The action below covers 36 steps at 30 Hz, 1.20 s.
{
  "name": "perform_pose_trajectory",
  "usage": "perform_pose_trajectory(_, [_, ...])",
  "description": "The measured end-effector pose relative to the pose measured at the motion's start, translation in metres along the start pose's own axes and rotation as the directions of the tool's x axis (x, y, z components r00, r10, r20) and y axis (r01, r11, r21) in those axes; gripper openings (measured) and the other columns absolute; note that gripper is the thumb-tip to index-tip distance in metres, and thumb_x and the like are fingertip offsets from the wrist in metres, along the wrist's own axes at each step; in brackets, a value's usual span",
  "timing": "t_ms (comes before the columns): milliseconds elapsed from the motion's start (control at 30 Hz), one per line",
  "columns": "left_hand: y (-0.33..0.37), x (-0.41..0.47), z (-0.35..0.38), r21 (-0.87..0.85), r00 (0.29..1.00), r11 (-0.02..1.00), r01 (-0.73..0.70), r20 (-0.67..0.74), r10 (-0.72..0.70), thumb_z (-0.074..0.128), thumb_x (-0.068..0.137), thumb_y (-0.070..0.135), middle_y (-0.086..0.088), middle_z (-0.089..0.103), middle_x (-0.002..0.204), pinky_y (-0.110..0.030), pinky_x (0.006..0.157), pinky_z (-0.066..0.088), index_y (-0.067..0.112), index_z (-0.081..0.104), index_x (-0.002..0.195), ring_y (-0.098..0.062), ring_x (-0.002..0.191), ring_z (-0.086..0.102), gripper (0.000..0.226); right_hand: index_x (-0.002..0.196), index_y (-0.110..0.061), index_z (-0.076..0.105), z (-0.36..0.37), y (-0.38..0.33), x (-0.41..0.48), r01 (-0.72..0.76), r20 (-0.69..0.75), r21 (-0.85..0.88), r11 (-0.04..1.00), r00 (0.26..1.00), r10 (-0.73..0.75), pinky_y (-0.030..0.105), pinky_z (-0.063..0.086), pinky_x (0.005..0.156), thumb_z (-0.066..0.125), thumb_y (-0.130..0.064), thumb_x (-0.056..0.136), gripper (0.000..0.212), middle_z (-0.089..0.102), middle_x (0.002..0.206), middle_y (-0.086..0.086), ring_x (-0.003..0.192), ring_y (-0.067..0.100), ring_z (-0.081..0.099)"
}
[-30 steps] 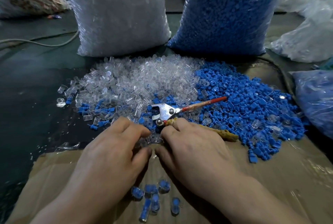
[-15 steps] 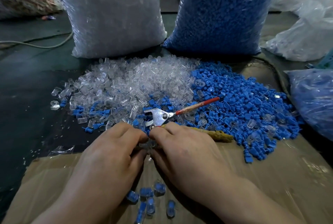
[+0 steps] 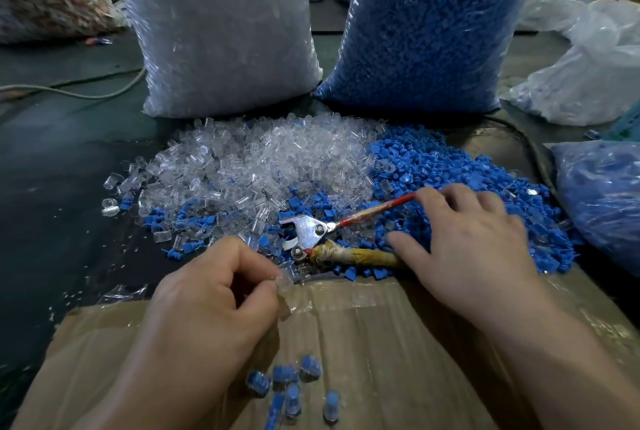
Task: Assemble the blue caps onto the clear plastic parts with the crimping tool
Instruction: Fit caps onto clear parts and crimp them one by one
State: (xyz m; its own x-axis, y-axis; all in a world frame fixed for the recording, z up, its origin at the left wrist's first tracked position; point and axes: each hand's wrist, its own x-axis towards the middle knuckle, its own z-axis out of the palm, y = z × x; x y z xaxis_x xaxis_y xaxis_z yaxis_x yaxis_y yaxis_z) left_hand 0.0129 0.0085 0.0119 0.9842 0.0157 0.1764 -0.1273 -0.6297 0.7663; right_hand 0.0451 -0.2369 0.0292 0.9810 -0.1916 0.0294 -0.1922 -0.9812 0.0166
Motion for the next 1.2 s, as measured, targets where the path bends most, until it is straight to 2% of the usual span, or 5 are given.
perform_pose_trajectory(567, [-0.009,0.003,0.003,-0.306,0.985,0.941,0.143,0.14,-0.104,0.073,0.082,0.006,-0.005,0.074,0.07,-0.036,0.059,0.06,0.042,0.069,0.085,-0.019,0.064,0.075,0.036,0.101,-0.02,0.07,0.009,0.001,0.005,0.293,-0.294,0.395,0.871,0.938,-0.183,0.01,0.031,0.074,0.06,-0.01,0.092,0.016,0.057,0.094,-0.012,0.09,0.006,0.047])
perform_pose_trajectory(667, [-0.005,0.002,0.001,-0.381,0.986,0.914,0.138,0.142,-0.089,0.072,0.076,0.03,-0.004,0.074,0.069,-0.022,0.053,0.058,0.041,0.071,0.086,-0.018,0.061,0.073,0.015,0.089,-0.029,0.068,0.006,0.002,0.003,0.287,-0.362,0.556,0.78,0.928,-0.083,0.004,0.038,0.069,0.065,-0.011,0.09,0.018,0.058,0.08,-0.016,0.079,0.0,0.054])
perform_pose_trajectory(733, [-0.003,0.001,-0.002,-0.35,0.987,0.929,0.118,0.141,-0.072,0.065,0.068,0.048,-0.001,0.073,0.068,-0.022,0.052,0.056,0.042,0.07,0.087,-0.015,0.059,0.071,0.021,0.083,-0.033,0.068,0.004,0.002,0.003,0.207,-0.285,0.754,0.624,0.958,0.027,0.013,0.048,0.063,0.068,-0.015,0.089,0.019,0.064,0.076,-0.012,0.072,0.001,0.061])
perform_pose_trajectory(900, [0.002,0.001,-0.006,-0.231,0.993,0.97,0.074,0.105,-0.05,0.057,0.068,0.063,0.004,0.07,0.067,-0.044,0.059,0.058,0.039,0.069,0.091,-0.012,0.058,0.066,0.035,0.073,-0.02,0.074,-0.002,-0.004,0.002,-0.041,0.038,0.968,-0.247,0.999,-0.014,0.021,0.053,0.059,0.068,0.001,0.076,0.022,0.069,0.084,0.006,0.078,0.018,0.067])
perform_pose_trajectory(1200, [0.003,0.001,-0.004,-0.121,0.991,0.99,0.078,0.119,-0.064,0.056,0.069,0.065,0.009,0.07,0.068,-0.051,0.06,0.059,0.042,0.068,0.093,-0.012,0.059,0.065,0.035,0.096,0.003,0.064,-0.01,0.002,0.007,-0.302,0.324,0.61,-0.732,0.939,-0.117,0.026,0.057,0.063,0.059,0.003,0.081,0.015,0.069,0.091,0.021,0.093,0.035,0.071])
